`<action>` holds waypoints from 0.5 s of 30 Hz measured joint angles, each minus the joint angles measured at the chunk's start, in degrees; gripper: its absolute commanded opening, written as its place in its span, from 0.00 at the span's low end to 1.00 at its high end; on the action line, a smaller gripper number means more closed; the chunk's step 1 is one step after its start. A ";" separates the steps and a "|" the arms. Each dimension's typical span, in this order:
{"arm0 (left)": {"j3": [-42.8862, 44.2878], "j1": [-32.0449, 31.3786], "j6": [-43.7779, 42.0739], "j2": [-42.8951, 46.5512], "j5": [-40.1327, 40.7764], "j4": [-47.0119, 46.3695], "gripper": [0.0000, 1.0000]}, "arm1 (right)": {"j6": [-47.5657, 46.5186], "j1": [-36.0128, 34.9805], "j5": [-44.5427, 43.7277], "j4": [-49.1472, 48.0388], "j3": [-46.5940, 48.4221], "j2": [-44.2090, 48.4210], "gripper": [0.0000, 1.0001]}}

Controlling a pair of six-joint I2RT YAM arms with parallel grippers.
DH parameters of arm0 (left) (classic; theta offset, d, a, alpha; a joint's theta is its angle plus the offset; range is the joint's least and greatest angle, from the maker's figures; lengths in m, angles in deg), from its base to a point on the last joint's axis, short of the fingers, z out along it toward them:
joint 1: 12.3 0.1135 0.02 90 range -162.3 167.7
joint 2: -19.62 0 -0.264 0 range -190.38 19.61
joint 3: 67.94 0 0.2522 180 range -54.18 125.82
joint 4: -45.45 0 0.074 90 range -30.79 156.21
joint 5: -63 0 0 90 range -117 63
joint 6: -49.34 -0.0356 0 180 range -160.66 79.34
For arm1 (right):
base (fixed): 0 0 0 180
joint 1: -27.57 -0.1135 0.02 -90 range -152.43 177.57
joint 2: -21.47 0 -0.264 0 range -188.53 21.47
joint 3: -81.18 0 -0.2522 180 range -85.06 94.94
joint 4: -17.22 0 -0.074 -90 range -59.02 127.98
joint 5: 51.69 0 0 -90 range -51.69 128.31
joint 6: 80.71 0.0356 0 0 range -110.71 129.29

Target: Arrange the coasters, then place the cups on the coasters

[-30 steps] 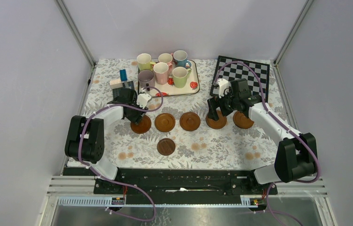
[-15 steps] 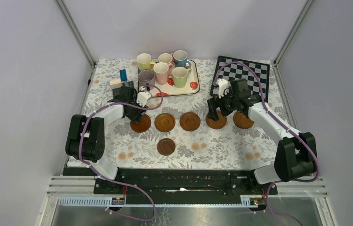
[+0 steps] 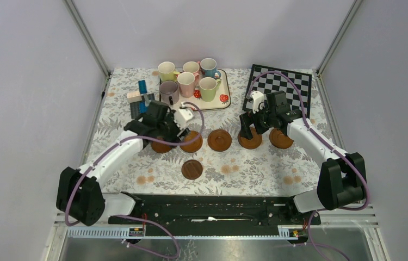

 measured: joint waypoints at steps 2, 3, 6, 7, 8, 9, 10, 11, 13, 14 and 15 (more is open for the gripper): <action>-0.72 -4.48 0.46 1.22 -0.85 0.39 0.63 | 0.35 0.09 0.09 0.00 0.02 0.00 0.99; -1.09 -5.99 0.76 1.22 -1.18 0.68 0.63 | 0.52 0.17 0.15 0.07 0.09 0.00 1.00; -3.17 -10.56 1.79 -0.33 -1.11 1.11 0.63 | 0.87 0.68 0.35 0.37 0.44 0.00 1.00; -4.11 -12.17 2.23 -1.22 -0.72 1.09 0.63 | 1.01 0.92 0.37 0.37 0.55 0.00 1.00; -4.76 -13.29 2.43 -1.97 -0.52 1.07 0.63 | 1.03 1.09 0.39 0.37 0.61 0.00 1.00; -5.51 -14.86 2.62 -3.08 0.09 1.14 0.63 | 1.07 1.31 0.42 0.35 0.68 0.00 1.00; -5.79 -15.74 2.75 -3.89 0.35 1.11 0.62 | 1.14 1.42 0.42 0.37 0.72 0.00 1.00; -5.99 -16.70 2.75 -4.92 0.66 1.14 0.61 | 1.18 1.57 0.44 0.37 0.76 0.00 1.00; -6.10 -17.66 2.73 -6.80 1.46 1.05 0.61 | 1.22 1.66 0.44 0.37 0.76 0.00 0.99; -6.10 -17.79 2.73 -7.50 1.84 0.92 0.60 | 1.22 1.68 0.44 0.37 0.76 0.00 1.00; -6.10 -17.92 2.71 -8.35 2.21 0.70 0.59 | 1.22 1.68 0.44 0.37 0.76 0.00 1.00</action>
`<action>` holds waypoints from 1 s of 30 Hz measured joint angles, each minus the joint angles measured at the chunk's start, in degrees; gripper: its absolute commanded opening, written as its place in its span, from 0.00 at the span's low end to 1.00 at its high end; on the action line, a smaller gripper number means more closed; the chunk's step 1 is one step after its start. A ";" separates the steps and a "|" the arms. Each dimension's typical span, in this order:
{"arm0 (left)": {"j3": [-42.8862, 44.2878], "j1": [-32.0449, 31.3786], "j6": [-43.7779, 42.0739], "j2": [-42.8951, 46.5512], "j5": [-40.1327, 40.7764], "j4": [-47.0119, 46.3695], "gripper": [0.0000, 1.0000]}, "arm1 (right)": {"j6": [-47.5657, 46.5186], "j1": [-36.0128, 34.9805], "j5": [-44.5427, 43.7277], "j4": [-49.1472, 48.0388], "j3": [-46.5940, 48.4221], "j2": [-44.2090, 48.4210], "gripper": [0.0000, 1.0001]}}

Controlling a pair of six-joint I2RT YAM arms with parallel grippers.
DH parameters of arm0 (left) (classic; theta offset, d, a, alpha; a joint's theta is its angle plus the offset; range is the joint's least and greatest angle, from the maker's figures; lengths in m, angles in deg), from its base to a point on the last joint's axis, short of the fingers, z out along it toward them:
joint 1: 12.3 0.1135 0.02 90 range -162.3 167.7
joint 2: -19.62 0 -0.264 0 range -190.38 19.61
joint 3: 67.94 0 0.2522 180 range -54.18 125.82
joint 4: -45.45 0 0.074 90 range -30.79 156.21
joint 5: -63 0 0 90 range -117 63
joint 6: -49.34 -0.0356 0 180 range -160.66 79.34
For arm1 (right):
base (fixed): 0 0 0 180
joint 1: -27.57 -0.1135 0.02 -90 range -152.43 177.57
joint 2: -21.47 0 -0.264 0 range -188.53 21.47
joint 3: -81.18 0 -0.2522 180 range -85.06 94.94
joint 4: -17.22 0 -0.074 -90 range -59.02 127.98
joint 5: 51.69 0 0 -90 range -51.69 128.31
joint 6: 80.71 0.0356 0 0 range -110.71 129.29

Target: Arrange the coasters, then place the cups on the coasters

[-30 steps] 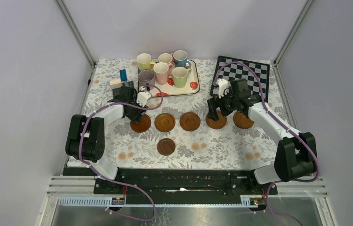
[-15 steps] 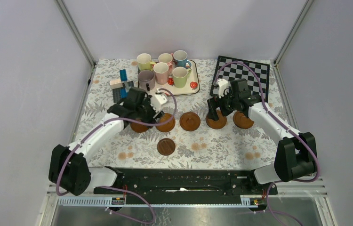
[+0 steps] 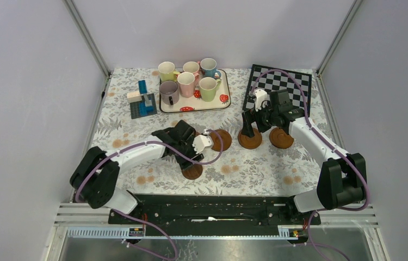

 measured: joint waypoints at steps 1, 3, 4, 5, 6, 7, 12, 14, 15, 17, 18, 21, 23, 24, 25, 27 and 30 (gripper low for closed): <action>0.00 -0.02 0.02 -0.66 0.31 -0.15 0.58 | 0.00 0.02 0.00 0.00 0.00 0.00 1.00; -0.02 -0.13 -0.04 -2.14 1.01 -0.46 0.56 | 0.00 0.02 -0.02 0.00 0.00 0.00 0.99; -0.11 -0.13 -0.11 -2.78 1.31 -0.85 0.54 | 0.00 0.02 -0.02 0.00 0.00 0.00 0.99; -0.24 -0.13 -0.15 -3.32 1.57 -1.16 0.53 | 0.00 0.02 -0.02 0.00 0.00 0.00 1.00; -0.44 -0.13 -0.17 -3.74 1.84 -1.42 0.51 | 0.00 0.02 -0.02 0.00 0.00 0.00 1.00; -0.61 -0.17 -0.24 -4.11 2.14 -1.44 0.50 | 0.00 0.02 -0.02 0.00 0.00 0.00 1.00; -1.38 -0.33 -0.28 -4.02 2.45 -2.25 0.43 | 0.00 0.02 -0.02 0.00 0.00 0.00 1.00; -2.25 -0.39 -0.52 -3.23 2.47 -2.97 0.42 | 0.00 0.02 -0.04 0.00 0.00 0.00 1.00; -2.99 -0.44 -0.85 -2.51 2.58 -3.48 0.42 | 0.00 0.04 -0.02 0.00 0.00 0.00 1.00; -4.63 -0.35 -1.46 -0.81 2.86 -3.98 0.41 | 0.00 0.04 -0.02 0.00 0.00 0.00 1.00; -5.44 -0.24 -1.75 0.13 3.06 -3.96 0.41 | 0.00 0.04 -0.02 0.00 0.00 0.00 0.99; -8.04 1.27 -2.95 3.28 3.02 -3.34 0.41 | 0.00 0.09 -0.02 0.00 0.00 0.00 1.00; -9.33 3.69 -3.91 5.09 2.89 -2.23 0.41 | -0.02 0.13 0.00 0.00 0.00 0.00 1.00; -9.90 5.40 -4.50 5.90 2.80 -1.64 0.41 | -0.02 0.17 0.00 0.00 0.00 0.00 1.00; -10.29 7.10 -5.01 6.54 2.80 -1.03 0.41 | 0.00 0.17 0.00 0.00 0.00 0.00 1.00; -11.17 11.30 -6.43 7.93 2.86 0.07 0.41 | -0.02 0.22 -0.02 0.00 0.00 0.00 1.00; -12.48 16.79 -9.03 10.01 3.02 1.57 0.41 | -0.02 0.22 -0.02 0.00 0.00 0.00 1.00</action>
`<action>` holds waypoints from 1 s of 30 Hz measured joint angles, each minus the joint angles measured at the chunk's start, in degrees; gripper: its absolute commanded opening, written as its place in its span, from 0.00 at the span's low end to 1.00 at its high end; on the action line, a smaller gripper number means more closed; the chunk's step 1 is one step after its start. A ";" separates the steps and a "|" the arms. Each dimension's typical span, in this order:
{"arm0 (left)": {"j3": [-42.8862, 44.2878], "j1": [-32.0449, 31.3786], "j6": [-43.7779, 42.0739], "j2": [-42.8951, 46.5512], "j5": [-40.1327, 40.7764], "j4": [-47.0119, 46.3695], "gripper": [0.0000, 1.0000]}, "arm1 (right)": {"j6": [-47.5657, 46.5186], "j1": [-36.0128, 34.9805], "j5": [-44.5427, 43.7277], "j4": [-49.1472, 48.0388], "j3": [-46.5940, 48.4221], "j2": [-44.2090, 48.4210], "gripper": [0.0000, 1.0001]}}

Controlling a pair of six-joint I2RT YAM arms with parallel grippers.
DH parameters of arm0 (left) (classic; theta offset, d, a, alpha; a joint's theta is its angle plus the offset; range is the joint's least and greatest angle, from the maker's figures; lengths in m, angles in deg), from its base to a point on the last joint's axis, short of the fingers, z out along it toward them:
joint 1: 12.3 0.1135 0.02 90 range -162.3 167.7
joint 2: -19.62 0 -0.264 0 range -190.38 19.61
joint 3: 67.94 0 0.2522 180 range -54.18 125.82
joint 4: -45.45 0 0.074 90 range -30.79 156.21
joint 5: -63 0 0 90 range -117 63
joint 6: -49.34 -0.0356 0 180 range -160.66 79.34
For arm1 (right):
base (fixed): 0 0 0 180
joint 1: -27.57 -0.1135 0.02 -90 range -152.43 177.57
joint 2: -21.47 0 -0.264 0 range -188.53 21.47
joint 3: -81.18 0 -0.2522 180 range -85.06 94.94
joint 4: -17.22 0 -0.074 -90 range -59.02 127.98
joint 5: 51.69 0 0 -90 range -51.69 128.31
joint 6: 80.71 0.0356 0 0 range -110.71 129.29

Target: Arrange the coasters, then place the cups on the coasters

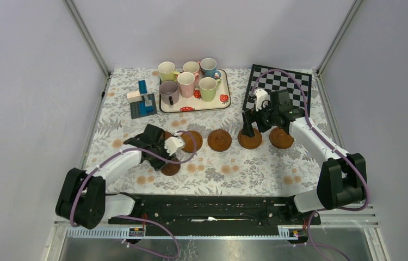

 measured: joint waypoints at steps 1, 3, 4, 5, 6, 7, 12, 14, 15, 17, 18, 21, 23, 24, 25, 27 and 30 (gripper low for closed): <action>-0.61 2.19 -1.33 1.03 -0.04 0.48 0.41 | 0.00 0.02 0.02 0.00 0.00 0.00 0.99; -1.95 6.32 -4.02 3.23 0.17 1.77 0.41 | 0.00 0.02 0.04 0.00 0.00 0.00 1.00; -2.62 8.96 -5.75 4.50 0.31 2.75 0.42 | -0.02 0.02 0.07 0.00 0.00 0.00 1.00; -3.08 11.08 -7.26 5.51 0.55 3.63 0.42 | 0.00 0.02 0.07 0.00 0.00 0.00 1.00; -3.45 13.07 -8.74 6.36 0.83 4.55 0.43 | -0.02 0.02 0.07 0.00 0.00 0.00 1.00; -3.80 15.41 -10.56 7.15 1.20 5.64 0.43 | 0.00 0.02 0.09 0.00 0.00 0.00 1.00; -2.60 25.14 -16.41 5.27 2.71 7.87 0.43 | 0.00 0.02 0.09 0.00 0.00 0.00 0.99; -0.17 29.14 -17.05 1.73 3.23 8.15 0.43 | -0.02 0.02 0.09 0.00 0.00 0.00 0.99; 1.77 31.23 -17.09 -0.85 3.43 8.24 0.43 | -0.02 0.02 0.09 0.00 0.00 0.00 1.00; 5.01 34.16 -16.81 -5.09 3.85 7.78 0.43 | -0.02 0.02 0.09 0.00 0.00 0.00 0.99; 6.75 35.63 -16.50 -7.30 4.04 7.32 0.43 | -0.02 0.02 0.09 0.00 0.00 0.00 1.00; 9.97 37.55 -15.45 -11.13 4.17 5.53 0.43 | -0.04 0.02 0.07 0.02 0.00 0.00 1.00; 11.21 37.79 -14.67 -12.61 4.13 4.72 0.43 | -0.04 0.02 0.07 0.02 0.00 0.00 1.00; 12.04 37.79 -14.36 -13.49 4.13 4.76 0.43 | -0.04 0.02 0.07 0.02 0.00 0.00 0.99; 13.09 37.79 -13.86 -14.56 4.15 4.70 0.43 | -0.04 0.02 0.07 0.04 0.00 0.00 1.00; 14.91 37.79 -13.00 -16.46 4.17 3.93 0.43 | -0.07 0.02 0.07 0.04 0.00 0.00 1.00; 16.72 37.90 -11.89 -18.29 4.11 2.78 0.43 | -0.07 0.02 0.07 0.04 0.00 0.00 1.00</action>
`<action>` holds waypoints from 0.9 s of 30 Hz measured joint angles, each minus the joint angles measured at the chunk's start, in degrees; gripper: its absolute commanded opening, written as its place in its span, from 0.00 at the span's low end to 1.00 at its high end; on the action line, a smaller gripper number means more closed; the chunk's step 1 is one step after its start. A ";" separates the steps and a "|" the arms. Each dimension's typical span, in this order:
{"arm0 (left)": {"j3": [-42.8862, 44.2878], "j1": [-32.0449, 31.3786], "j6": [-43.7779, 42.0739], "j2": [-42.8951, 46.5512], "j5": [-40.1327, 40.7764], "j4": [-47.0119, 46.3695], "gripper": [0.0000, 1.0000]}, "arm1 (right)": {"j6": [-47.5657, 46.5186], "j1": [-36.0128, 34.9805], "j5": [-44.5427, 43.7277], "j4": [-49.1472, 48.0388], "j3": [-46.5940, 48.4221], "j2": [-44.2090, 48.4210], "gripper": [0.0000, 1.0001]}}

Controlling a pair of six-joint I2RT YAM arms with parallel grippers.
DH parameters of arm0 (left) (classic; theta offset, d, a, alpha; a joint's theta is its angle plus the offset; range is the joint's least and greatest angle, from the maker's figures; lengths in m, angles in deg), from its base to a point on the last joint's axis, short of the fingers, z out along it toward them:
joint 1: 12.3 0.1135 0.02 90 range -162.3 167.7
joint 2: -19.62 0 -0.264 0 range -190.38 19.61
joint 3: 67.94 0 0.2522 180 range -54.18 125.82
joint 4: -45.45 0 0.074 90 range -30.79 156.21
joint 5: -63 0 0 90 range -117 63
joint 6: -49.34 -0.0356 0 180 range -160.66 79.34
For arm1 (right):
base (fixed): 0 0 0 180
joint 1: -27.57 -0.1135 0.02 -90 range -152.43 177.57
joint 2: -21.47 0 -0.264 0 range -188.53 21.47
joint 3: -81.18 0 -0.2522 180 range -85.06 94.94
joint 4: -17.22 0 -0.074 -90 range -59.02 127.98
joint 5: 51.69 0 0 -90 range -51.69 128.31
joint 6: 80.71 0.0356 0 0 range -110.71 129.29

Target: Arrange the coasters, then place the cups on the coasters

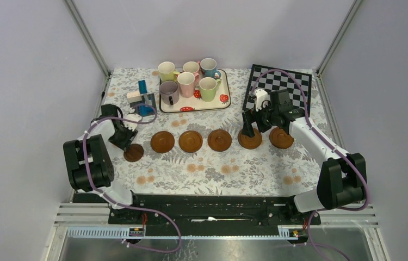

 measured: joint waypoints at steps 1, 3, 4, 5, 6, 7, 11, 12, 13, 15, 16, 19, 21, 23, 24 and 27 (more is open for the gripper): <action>0.57 0.00 0.44 -0.57 0.00 -0.33 0.43 | 0.00 0.00 0.00 0.00 0.00 -0.04 0.99; 1.49 0.02 1.14 -1.51 -0.11 -1.03 0.43 | 0.00 0.00 0.00 0.00 0.00 -0.13 1.00; 1.92 0.04 1.46 -1.92 -0.22 -1.29 0.43 | 0.00 0.00 0.00 0.00 0.00 -0.17 1.00; 2.36 0.07 1.75 -2.32 -0.26 -1.46 0.43 | 0.00 0.00 0.00 0.00 0.00 -0.20 1.00; 2.69 0.07 1.92 -2.64 -0.39 -1.60 0.43 | -0.02 0.00 0.00 0.00 0.00 -0.22 1.00; 2.97 0.07 2.14 -2.93 -0.50 -1.73 0.43 | -0.02 0.00 0.00 0.00 0.00 -0.22 0.99; 4.70 0.09 3.28 -4.50 -1.11 -2.03 0.43 | -0.02 0.00 0.00 0.02 0.00 -0.46 1.00; 5.18 0.09 3.45 -4.92 -1.29 -2.21 0.43 | -0.02 0.00 0.00 0.02 0.00 -0.50 1.00; 5.64 0.11 3.67 -5.33 -1.46 -2.49 0.43 | -0.02 0.00 0.00 0.04 0.00 -0.50 0.99; 6.29 0.11 4.11 -5.99 -1.68 -2.95 0.44 | -0.04 0.00 0.00 0.07 0.00 -0.50 1.00; 6.43 0.11 4.26 -6.14 -1.77 -3.10 0.44 | -0.07 0.00 0.00 0.09 0.00 -0.50 1.00; 6.51 0.11 4.44 -6.23 -1.79 -3.19 0.45 | -0.17 0.00 0.00 0.15 0.00 -0.50 0.99; 6.58 0.13 4.46 -6.21 -1.81 -3.21 0.46 | -0.20 0.00 0.00 0.26 0.02 -0.50 1.00; 6.67 0.22 4.63 -6.21 -2.12 -3.37 0.48 | -0.20 0.00 0.02 0.44 0.17 -0.59 0.99; 6.78 0.22 4.79 -6.21 -2.43 -3.37 0.49 | -0.17 0.00 0.02 0.52 0.31 -0.70 1.00; 7.54 0.22 5.42 -6.21 -3.54 -2.27 0.53 | -0.20 0.00 0.07 0.76 0.87 -1.01 1.00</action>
